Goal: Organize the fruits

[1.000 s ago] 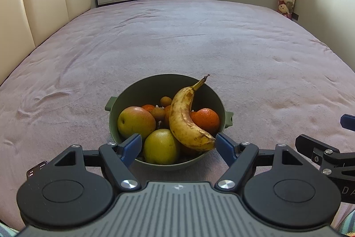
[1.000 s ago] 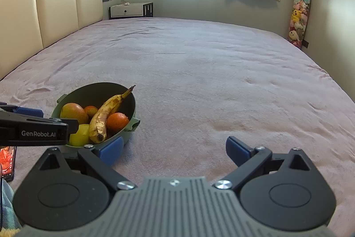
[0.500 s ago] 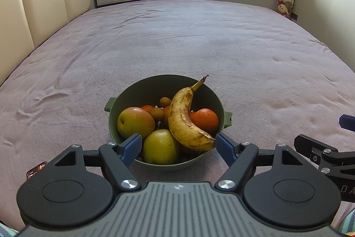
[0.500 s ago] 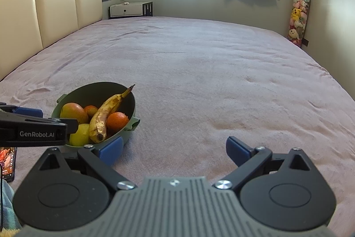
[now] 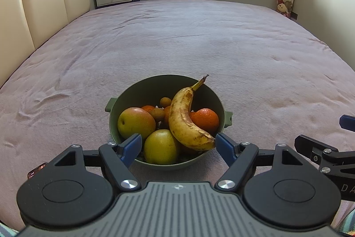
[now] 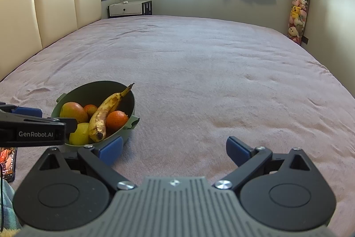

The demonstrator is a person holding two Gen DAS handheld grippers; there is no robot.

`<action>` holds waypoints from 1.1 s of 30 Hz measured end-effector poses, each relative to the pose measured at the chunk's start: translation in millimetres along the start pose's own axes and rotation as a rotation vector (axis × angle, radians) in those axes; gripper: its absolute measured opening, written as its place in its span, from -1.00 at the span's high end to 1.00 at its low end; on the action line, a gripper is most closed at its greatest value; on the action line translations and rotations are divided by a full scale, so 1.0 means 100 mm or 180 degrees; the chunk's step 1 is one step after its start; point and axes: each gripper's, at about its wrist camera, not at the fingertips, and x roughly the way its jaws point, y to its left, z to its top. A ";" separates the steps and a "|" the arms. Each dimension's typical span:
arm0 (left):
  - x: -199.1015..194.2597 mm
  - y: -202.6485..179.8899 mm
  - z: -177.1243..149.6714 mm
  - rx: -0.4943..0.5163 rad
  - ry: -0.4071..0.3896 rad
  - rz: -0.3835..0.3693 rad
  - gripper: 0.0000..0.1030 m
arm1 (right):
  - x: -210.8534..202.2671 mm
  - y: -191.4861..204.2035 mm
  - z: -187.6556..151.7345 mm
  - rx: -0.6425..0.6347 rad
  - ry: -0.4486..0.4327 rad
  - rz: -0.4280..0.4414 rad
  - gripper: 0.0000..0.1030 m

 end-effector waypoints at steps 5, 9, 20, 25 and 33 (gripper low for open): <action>0.01 0.00 0.00 0.0011 0.0006 0.0020 -0.72 | 0.00 0.00 0.00 0.0002 0.0001 -0.0002 -0.87; 0.01 0.01 0.01 0.0009 0.0011 0.0011 -0.72 | 0.00 0.00 0.00 0.0002 0.0000 -0.0003 -0.87; 0.00 0.00 0.01 0.0008 0.0012 0.0011 -0.71 | 0.01 -0.01 0.00 0.0003 0.0006 -0.0002 -0.87; 0.01 0.01 0.01 0.0020 0.0024 0.0010 -0.67 | 0.01 0.00 -0.01 0.0004 0.0012 -0.0005 -0.88; 0.00 0.01 0.01 0.0065 -0.0001 0.0041 -0.67 | 0.03 0.00 -0.03 0.0003 0.0026 -0.0010 -0.88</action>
